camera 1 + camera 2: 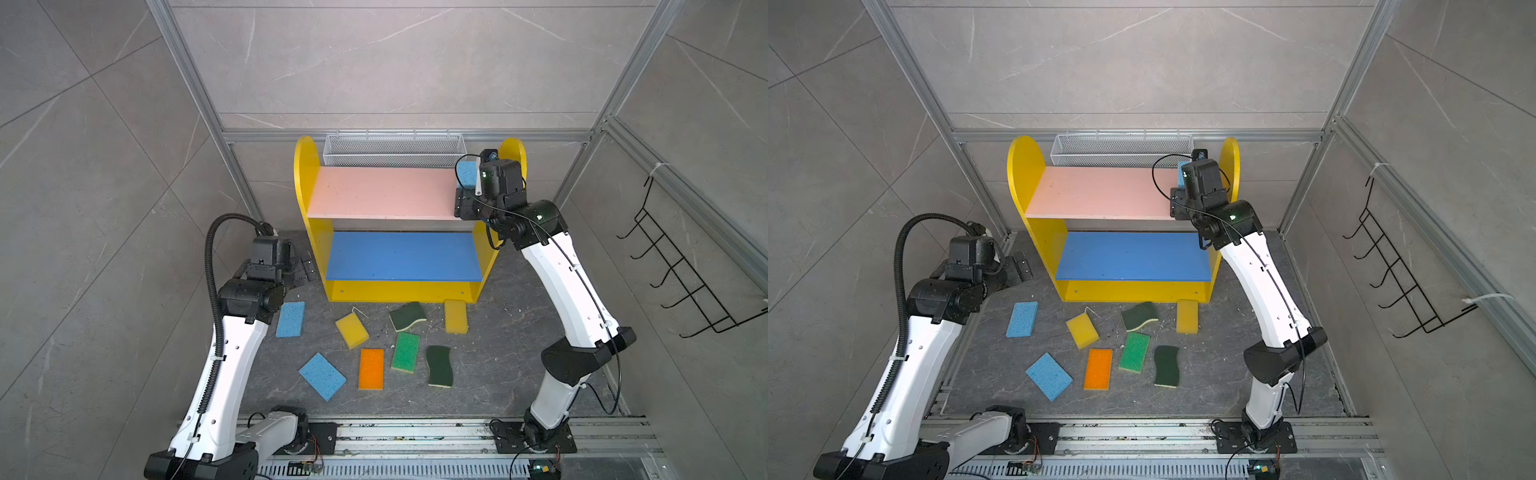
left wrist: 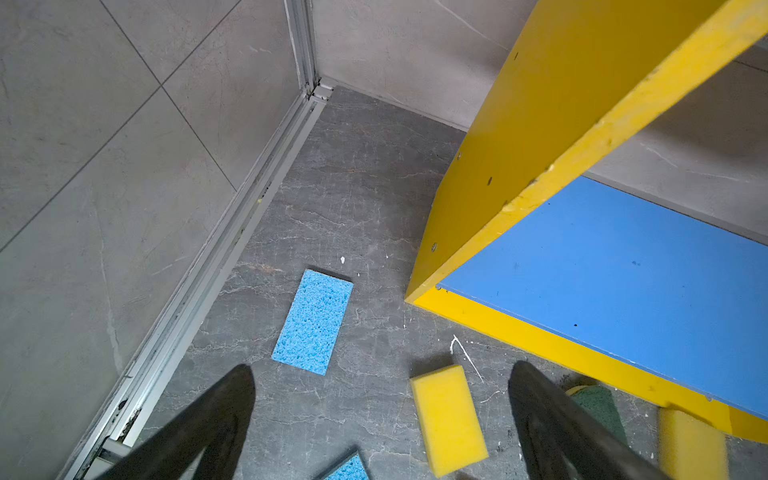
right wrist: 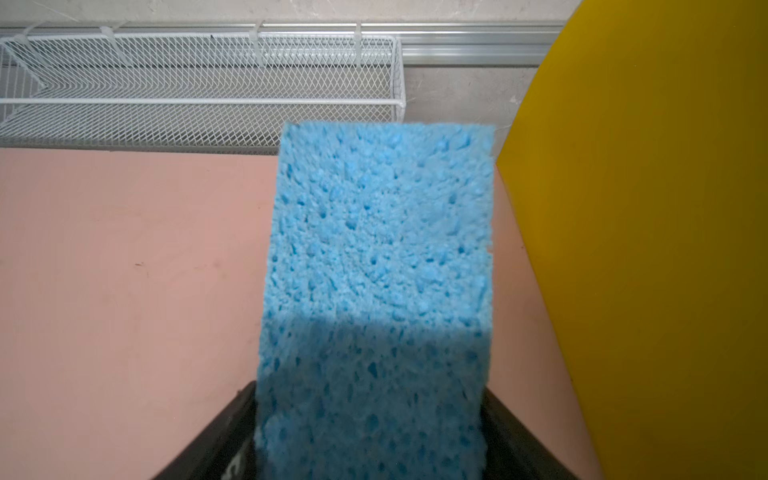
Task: Place and organize the cleaning sponges onto the shelf
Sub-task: 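Lower the light blue sponge onto the pink shelf with the right gripper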
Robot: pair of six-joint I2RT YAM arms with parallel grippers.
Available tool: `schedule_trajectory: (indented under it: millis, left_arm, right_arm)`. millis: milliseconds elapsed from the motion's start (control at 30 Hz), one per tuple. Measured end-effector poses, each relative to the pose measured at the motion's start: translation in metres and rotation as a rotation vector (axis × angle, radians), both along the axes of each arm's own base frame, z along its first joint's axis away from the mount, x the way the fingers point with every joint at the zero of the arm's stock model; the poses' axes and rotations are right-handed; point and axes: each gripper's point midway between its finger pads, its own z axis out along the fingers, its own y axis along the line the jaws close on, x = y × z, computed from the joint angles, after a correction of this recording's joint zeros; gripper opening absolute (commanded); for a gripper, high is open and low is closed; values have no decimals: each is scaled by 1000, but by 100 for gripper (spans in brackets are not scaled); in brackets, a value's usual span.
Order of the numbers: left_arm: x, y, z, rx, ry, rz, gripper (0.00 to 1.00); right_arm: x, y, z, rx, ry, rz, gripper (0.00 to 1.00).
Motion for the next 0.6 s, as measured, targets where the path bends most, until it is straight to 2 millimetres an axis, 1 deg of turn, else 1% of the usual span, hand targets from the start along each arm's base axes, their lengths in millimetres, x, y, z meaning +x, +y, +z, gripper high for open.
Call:
schedule_trajectory:
  millis: [67,433,600]
  left_arm:
    - [1,0,0,0,-2,0,98]
    - [3,0,0,-1,-8,0,98]
    - [3,0,-1,-1,-4,0,98]
  right_arm:
    - [3,0,-5,-7,9,-5,78]
    - [1,-3,-3,-21,14,-18,83]
    - [1,-5,-3,-26,13,-24,80]
